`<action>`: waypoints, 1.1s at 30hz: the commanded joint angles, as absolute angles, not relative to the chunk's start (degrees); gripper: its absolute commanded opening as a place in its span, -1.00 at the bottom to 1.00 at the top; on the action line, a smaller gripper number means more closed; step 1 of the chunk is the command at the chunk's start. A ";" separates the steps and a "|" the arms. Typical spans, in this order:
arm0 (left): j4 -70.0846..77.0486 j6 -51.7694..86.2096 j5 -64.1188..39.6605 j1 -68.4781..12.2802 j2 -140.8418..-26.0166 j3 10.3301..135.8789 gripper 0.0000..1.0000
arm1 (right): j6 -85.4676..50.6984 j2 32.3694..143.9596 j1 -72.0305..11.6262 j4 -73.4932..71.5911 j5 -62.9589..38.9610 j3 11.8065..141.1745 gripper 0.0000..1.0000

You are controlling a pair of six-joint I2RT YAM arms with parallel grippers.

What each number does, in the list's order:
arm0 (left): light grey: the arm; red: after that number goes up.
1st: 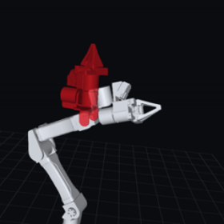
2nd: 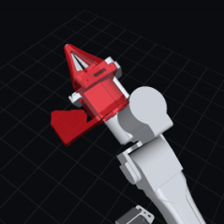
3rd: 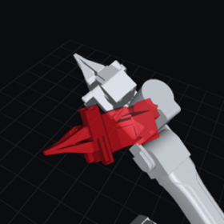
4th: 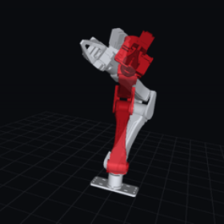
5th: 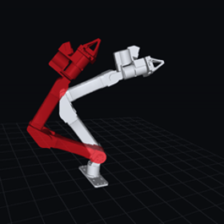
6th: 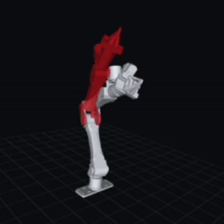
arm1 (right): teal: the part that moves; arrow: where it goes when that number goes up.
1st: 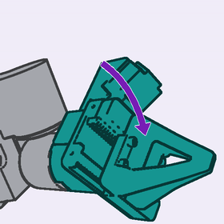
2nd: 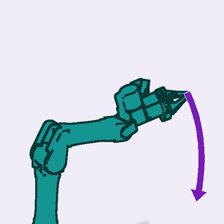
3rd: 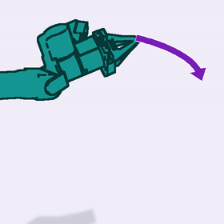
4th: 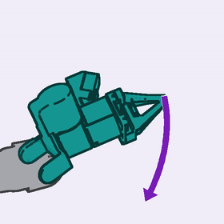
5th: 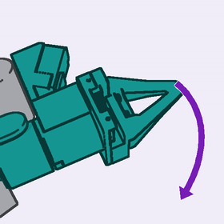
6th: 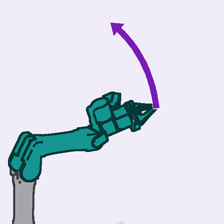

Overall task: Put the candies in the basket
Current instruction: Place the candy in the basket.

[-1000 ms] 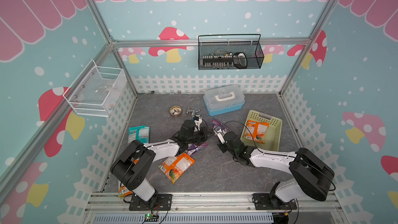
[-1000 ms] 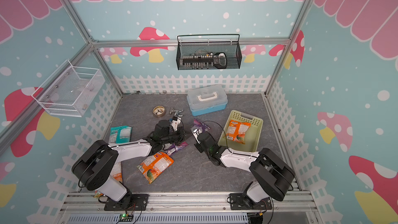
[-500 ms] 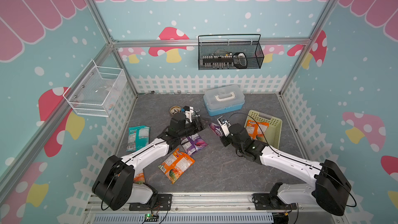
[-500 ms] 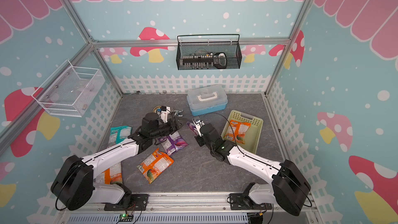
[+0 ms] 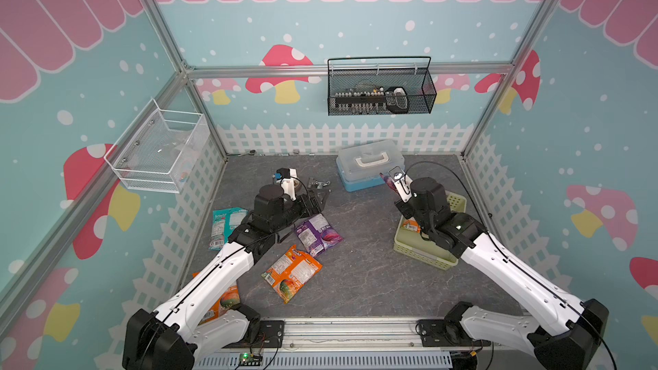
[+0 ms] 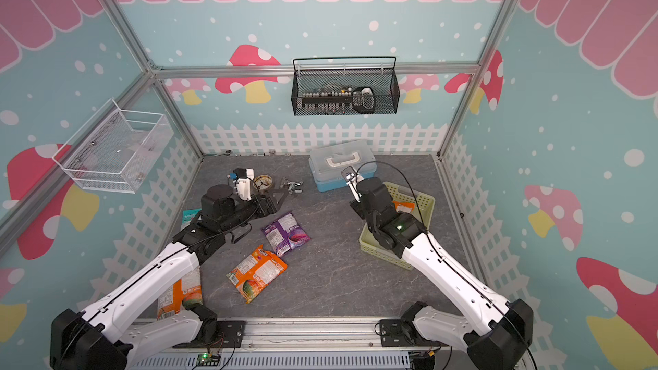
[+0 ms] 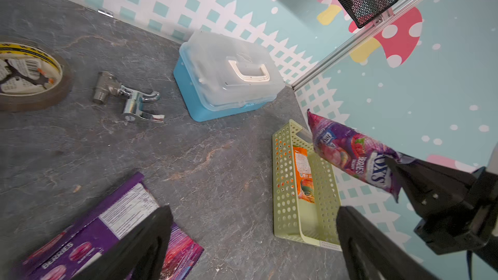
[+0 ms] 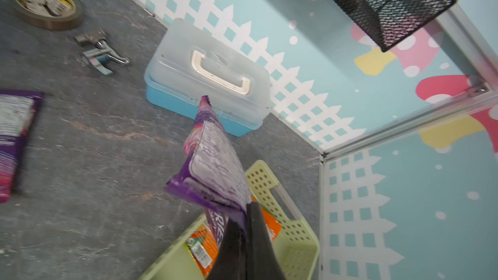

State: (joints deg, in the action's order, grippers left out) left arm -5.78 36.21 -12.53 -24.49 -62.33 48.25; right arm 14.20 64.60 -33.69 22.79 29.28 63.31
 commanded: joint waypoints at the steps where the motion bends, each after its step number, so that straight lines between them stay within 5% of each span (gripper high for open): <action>1: -8.91 32.04 -11.43 -24.19 -61.14 47.55 0.98 | 23.37 65.17 -29.56 26.37 30.58 65.76 -1.00; 17: -11.08 29.60 -12.70 -24.22 -61.05 47.73 0.98 | 41.13 70.18 -9.28 15.88 19.85 55.95 -1.00; 33: -11.16 29.92 -12.02 -24.19 -60.58 47.22 0.98 | 51.32 76.77 -7.70 -9.12 30.94 43.22 -1.00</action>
State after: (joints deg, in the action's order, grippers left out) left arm -10.52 31.00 -12.75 -24.45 -61.91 48.25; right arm 48.25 76.38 -8.23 -0.95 25.96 44.95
